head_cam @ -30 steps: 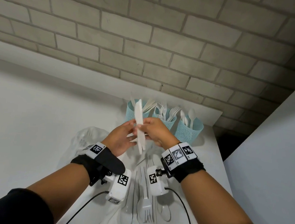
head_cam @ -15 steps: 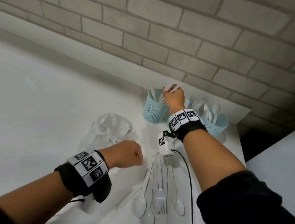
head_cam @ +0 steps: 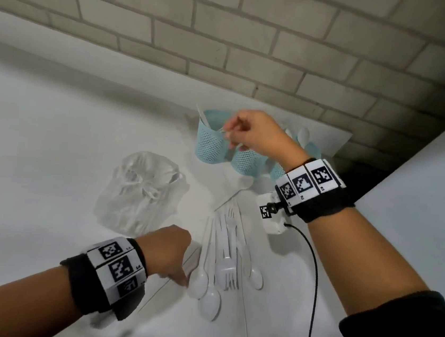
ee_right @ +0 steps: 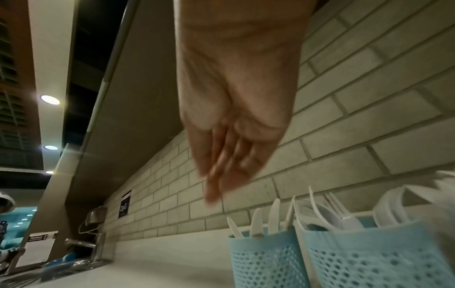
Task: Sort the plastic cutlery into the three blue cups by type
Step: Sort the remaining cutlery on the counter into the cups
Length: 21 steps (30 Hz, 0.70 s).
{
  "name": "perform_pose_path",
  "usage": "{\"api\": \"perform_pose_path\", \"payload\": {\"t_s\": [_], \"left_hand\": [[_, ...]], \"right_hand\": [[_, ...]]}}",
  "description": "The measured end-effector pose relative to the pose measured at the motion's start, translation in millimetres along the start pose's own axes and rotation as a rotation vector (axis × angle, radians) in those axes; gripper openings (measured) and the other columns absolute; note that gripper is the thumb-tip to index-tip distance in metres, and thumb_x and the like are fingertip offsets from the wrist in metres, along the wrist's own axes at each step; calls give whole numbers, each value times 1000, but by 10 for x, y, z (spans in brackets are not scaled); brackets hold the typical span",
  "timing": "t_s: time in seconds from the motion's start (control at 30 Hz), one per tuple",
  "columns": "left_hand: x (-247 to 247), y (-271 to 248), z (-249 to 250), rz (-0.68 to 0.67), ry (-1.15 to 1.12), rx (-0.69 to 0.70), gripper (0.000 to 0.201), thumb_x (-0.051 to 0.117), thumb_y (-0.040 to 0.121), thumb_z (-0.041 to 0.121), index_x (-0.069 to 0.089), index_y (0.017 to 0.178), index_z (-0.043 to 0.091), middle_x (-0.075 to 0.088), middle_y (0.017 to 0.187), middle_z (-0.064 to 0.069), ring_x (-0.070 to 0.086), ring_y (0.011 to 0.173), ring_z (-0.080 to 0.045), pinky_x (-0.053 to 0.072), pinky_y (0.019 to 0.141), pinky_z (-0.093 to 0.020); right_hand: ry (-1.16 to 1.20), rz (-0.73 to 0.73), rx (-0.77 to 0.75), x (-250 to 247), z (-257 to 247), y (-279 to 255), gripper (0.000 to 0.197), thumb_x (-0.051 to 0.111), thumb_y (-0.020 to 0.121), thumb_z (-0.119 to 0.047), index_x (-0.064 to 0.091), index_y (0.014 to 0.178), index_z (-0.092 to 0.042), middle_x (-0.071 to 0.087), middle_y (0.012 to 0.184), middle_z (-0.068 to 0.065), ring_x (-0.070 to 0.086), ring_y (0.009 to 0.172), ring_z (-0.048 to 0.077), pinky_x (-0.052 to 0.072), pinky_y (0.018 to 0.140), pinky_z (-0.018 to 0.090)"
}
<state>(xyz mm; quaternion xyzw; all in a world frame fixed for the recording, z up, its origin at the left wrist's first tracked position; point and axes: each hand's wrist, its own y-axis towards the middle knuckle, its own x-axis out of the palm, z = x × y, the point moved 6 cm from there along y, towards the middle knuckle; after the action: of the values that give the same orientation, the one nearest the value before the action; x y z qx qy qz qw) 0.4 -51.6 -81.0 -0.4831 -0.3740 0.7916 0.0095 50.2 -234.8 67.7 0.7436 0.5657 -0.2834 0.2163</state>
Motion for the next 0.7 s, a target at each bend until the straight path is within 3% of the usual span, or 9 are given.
{"api": "perform_pose_path", "payload": {"t_s": [0.03, 0.1, 0.17, 0.33, 0.43, 0.53, 0.7], "left_hand": [[24, 36, -5, -24, -22, -16, 39, 77, 73, 36, 48, 55, 16, 55, 51, 5, 50, 47, -9, 52, 67, -26], [39, 93, -23, -50, -83, -43, 34, 78, 71, 31, 51, 56, 15, 58, 51, 5, 52, 42, -6, 49, 59, -22], [35, 130, -46, -67, -146, -67, 34, 78, 69, 28, 52, 52, 15, 58, 48, 3, 50, 39, -7, 46, 54, -20], [-18, 211, -40, 29, -237, -103, 32, 61, 70, 19, 48, 41, 16, 55, 43, 2, 48, 39, -10, 46, 58, -22], [-68, 243, -3, 115, -258, -121, 32, 55, 74, 18, 48, 43, 15, 54, 41, 4, 48, 37, -8, 45, 55, -19], [-129, 269, 77, 223, -264, -120, 35, 50, 84, 20, 45, 50, 14, 51, 49, 2, 46, 47, -9, 40, 54, -21], [-123, 314, 185, 304, -398, -83, 31, 54, 88, 25, 47, 60, 13, 50, 57, 1, 48, 52, -10, 40, 54, -21]], "right_hand": [[-132, -210, 115, 120, 101, -135, 6, 63, 87, -9, 63, 91, -13, 67, 82, -1, 67, 72, 10, 54, 65, 23], [-355, -509, 356, 303, 398, -427, 23, 66, 86, -21, 64, 102, -4, 71, 93, 5, 70, 83, 18, 57, 71, 29], [-462, -632, 507, 429, 648, -663, 35, 68, 85, -29, 65, 101, 2, 72, 91, 8, 70, 82, 21, 56, 76, 34], [-443, -624, 621, 652, 913, -1028, 50, 69, 79, -48, 65, 87, 1, 74, 85, 13, 69, 72, 24, 55, 80, 36], [-386, -547, 632, 788, 871, -1177, 55, 67, 78, -52, 62, 83, 2, 70, 77, 14, 64, 65, 26, 54, 70, 36], [-476, -437, 582, 877, 826, -1238, 46, 66, 81, -50, 52, 65, -8, 56, 60, 4, 54, 53, 19, 46, 58, 29], [-433, -343, 550, 965, 785, -1232, 33, 63, 84, -34, 51, 65, -10, 55, 60, 4, 53, 48, 17, 42, 45, 23]]}}
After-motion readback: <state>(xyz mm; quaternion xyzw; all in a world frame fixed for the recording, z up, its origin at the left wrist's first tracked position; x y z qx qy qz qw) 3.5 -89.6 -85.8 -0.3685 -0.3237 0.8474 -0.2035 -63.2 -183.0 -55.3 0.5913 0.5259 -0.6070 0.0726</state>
